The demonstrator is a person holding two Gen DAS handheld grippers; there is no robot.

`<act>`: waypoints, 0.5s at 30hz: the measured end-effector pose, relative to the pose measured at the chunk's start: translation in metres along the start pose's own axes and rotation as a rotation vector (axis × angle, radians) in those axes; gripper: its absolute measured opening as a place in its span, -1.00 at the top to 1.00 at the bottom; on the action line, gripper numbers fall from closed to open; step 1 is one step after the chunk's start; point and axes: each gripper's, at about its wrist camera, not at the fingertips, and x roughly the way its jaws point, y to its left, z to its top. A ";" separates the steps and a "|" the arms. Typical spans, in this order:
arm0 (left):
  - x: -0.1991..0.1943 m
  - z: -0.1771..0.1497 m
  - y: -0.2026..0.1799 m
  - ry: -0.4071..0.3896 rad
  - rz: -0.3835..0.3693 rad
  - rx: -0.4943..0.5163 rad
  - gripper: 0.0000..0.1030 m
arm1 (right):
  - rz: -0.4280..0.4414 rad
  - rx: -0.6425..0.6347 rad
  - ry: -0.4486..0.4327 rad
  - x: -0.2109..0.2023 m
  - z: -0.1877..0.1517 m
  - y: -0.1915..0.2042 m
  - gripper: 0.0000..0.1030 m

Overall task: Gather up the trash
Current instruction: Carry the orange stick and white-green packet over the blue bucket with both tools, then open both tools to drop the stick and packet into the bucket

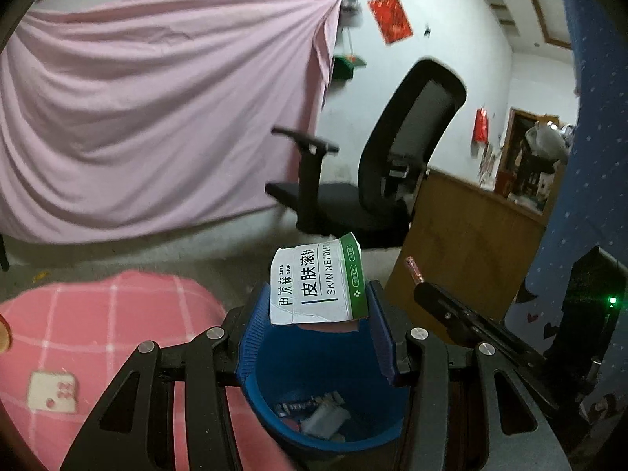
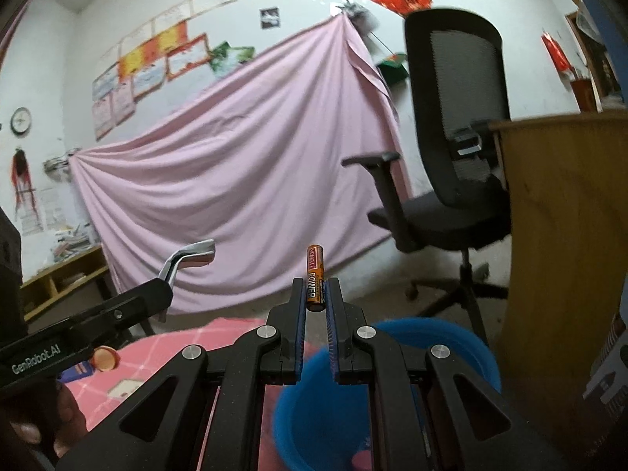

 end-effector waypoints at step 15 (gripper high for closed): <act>0.054 -0.015 0.010 0.232 0.006 -0.101 0.16 | -0.023 0.162 0.168 0.026 -0.016 -0.043 0.83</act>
